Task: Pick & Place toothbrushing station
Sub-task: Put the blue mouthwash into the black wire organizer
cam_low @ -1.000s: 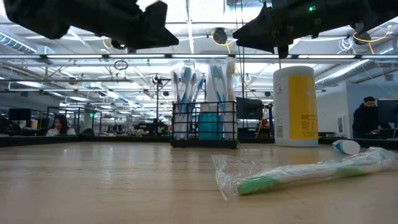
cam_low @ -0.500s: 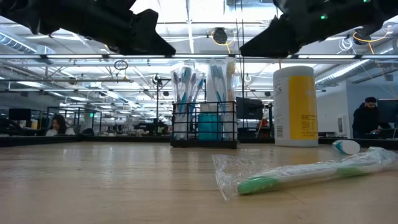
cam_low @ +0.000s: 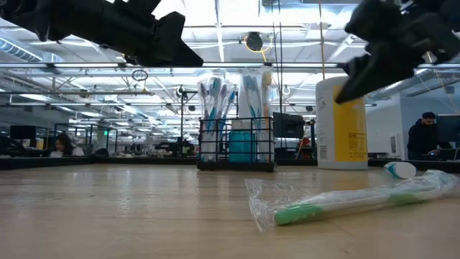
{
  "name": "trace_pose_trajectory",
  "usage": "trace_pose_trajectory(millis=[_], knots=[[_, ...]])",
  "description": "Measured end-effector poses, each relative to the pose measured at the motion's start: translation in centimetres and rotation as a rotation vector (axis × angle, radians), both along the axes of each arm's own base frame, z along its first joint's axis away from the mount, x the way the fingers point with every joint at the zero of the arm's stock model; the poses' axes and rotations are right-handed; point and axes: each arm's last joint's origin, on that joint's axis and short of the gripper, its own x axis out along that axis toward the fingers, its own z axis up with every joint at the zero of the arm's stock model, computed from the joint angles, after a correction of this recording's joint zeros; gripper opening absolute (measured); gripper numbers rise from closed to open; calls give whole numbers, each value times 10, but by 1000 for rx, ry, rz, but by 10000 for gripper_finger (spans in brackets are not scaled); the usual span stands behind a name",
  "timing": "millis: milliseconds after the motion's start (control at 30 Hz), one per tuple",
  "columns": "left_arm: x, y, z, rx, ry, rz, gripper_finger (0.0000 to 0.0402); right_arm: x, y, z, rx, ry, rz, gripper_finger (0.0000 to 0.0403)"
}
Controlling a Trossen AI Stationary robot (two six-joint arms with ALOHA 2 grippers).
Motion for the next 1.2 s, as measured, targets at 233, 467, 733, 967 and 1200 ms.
trace_pose_trajectory(millis=[233,467,733,967,1200], knots=[[1,1,0,-22,-14,-11,157,-15,-1,-17,113,252,-9,130],[1,1,-1,-35,-18,-24,157,-20,-1,-27,-36,381,142,130],[1,2,-3,-31,4,-22,157,-23,-5,-39,-141,450,169,130],[4,6,-3,-78,-16,-69,157,-28,-11,-56,-144,463,138,137],[6,12,-3,-90,-16,-92,157,-27,-11,-56,-136,445,141,182]])
